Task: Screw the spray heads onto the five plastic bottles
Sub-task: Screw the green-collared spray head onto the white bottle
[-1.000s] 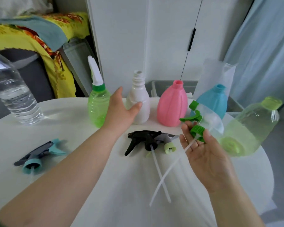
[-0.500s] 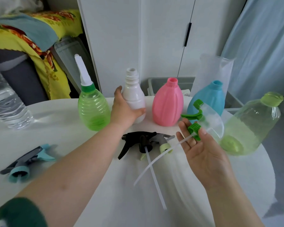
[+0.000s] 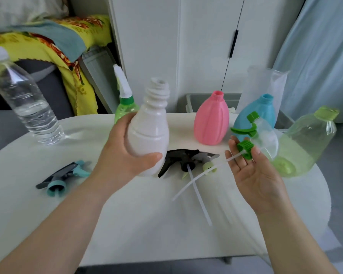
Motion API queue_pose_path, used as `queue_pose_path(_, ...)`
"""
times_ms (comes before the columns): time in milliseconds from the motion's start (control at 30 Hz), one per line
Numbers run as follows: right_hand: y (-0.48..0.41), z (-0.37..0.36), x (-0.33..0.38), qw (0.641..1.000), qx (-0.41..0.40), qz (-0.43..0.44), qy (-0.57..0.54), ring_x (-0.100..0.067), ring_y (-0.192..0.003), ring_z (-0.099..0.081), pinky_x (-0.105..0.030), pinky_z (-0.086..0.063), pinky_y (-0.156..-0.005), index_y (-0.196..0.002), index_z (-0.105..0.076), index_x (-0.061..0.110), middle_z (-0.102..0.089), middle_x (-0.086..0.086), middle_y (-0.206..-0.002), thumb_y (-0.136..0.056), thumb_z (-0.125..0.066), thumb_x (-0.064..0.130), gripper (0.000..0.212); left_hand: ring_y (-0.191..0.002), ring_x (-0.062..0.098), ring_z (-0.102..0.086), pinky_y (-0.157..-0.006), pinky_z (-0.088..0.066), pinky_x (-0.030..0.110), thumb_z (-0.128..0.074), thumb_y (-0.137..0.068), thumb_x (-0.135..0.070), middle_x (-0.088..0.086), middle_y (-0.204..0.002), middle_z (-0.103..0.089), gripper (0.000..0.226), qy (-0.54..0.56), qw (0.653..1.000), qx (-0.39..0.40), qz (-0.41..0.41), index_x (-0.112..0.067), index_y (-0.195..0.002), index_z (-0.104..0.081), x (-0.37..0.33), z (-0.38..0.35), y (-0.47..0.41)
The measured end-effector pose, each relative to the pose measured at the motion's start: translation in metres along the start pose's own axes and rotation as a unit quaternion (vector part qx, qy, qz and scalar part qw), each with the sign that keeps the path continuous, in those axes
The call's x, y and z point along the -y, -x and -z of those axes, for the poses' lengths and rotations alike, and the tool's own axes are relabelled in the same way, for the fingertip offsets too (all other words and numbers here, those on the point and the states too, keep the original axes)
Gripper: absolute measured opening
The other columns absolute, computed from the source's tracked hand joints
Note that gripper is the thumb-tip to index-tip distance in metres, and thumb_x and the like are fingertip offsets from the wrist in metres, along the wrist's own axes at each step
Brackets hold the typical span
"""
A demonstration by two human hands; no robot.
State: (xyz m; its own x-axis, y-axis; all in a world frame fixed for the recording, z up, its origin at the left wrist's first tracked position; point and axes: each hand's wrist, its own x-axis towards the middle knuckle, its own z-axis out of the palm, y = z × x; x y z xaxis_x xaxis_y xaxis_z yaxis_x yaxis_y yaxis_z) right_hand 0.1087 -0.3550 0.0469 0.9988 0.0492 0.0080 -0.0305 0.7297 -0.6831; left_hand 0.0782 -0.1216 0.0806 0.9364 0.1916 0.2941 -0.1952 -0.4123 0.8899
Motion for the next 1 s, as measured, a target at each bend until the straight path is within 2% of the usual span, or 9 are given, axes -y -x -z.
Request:
queue_pose_path(100,0.004,-0.009,0.002,1.0,-0.017,0.014,-0.009,-0.004,-0.079,-0.069,-0.021,-0.057,-0.074,-0.096,-0.056,0.018,-0.075,0.008,-0.078,-0.09,-0.037,0.018,0.02,-0.1,-0.006,-0.049,-0.07,-0.04,0.013,-0.07,-0.036,-0.046,-0.014,-0.116,-0.05,0.077,-0.013,0.999,0.018,0.024,-0.063,-0.101,-0.033,0.012,0.02,0.03)
queue_pose_path(200,0.008,-0.025,0.005,0.999,-0.024,0.033,-0.018,-0.004,-0.075,-0.069,-0.02,-0.056,-0.073,-0.096,-0.054,0.017,-0.074,0.007,-0.074,-0.094,-0.034,0.019,0.02,-0.088,-0.024,-0.045,-0.062,-0.038,-0.001,-0.076,-0.044,-0.031,-0.026,-0.107,-0.048,0.079,-0.018,0.998,0.036,0.045,-0.059,-0.103,-0.032,0.028,0.03,0.05)
queue_pose_path(267,0.008,-0.037,0.008,0.998,-0.023,0.048,-0.019,-0.004,-0.074,-0.069,-0.019,-0.056,-0.072,-0.093,-0.054,0.016,-0.074,0.008,-0.07,-0.093,-0.035,0.02,0.019,-0.084,-0.03,-0.042,-0.063,-0.038,0.002,-0.079,-0.047,-0.025,-0.032,-0.103,-0.044,0.083,-0.012,0.998,0.034,0.059,-0.054,-0.109,-0.032,0.037,0.036,0.059)
queue_pose_path(433,0.001,-0.074,0.03,0.995,-0.012,0.1,-0.019,-0.006,-0.073,-0.069,-0.02,-0.056,-0.071,-0.083,-0.053,0.015,-0.071,0.009,-0.062,-0.089,-0.043,0.019,0.013,-0.088,-0.018,-0.048,-0.068,-0.036,0.008,-0.08,-0.041,-0.03,-0.031,-0.1,-0.049,0.076,-0.005,0.997,0.053,0.063,-0.063,-0.093,-0.034,0.043,0.046,0.059)
queue_pose_path(533,-0.003,-0.094,0.039,0.993,0.002,0.117,-0.033,-0.008,-0.072,-0.07,-0.021,-0.055,-0.067,-0.082,-0.054,0.014,-0.071,0.007,-0.06,-0.091,-0.042,0.018,0.016,-0.088,-0.024,-0.045,-0.065,-0.038,0.002,-0.074,-0.041,-0.034,-0.032,-0.1,-0.049,0.072,0.002,0.997,0.057,0.058,-0.064,-0.094,-0.035,0.044,0.048,0.059)
queue_pose_path(600,-0.005,-0.106,0.041,0.993,0.013,0.117,-0.026,-0.008,-0.07,-0.07,-0.021,-0.055,-0.065,-0.083,-0.054,0.014,-0.071,0.006,-0.061,-0.093,-0.039,0.019,0.018,-0.09,-0.023,-0.045,-0.068,-0.038,0.005,-0.076,-0.043,-0.033,-0.031,-0.102,-0.049,0.073,0.008,0.997,0.06,0.055,-0.064,-0.095,-0.035,0.045,0.048,0.059)
queue_pose_path(700,-0.006,-0.119,0.036,0.994,0.03,0.107,-0.006,-0.008,-0.07,-0.069,-0.021,-0.056,-0.067,-0.084,-0.054,0.014,-0.072,0.005,-0.064,-0.092,-0.041,0.018,0.016,-0.093,-0.022,-0.045,-0.07,-0.039,0.002,-0.083,-0.051,-0.021,-0.028,-0.105,-0.049,0.078,0.016,0.997,0.066,0.044,-0.062,-0.098,-0.036,0.048,0.048,0.059)
queue_pose_path(900,-0.002,-0.133,0.022,0.979,0.093,0.075,0.166,-0.008,-0.077,-0.07,-0.02,-0.055,-0.07,-0.087,-0.056,0.015,-0.074,0.008,-0.072,-0.09,-0.041,0.01,0.016,-0.096,-0.017,-0.045,-0.073,-0.038,0.007,-0.076,-0.044,-0.034,-0.032,-0.107,-0.046,0.074,0.025,0.996,0.069,0.049,-0.061,-0.1,-0.034,0.044,0.043,0.06)
queue_pose_path(1000,0.002,-0.137,0.001,0.948,0.148,0.059,0.275,-0.009,-0.083,-0.069,-0.021,-0.055,-0.076,-0.089,-0.061,0.017,-0.074,0.009,-0.076,-0.082,-0.053,0.005,0.016,-0.097,-0.002,-0.049,-0.077,-0.037,0.013,-0.076,-0.046,-0.035,-0.027,-0.108,-0.048,0.074,0.03,0.996,0.069,0.052,-0.061,-0.1,-0.033,0.042,0.038,0.059)
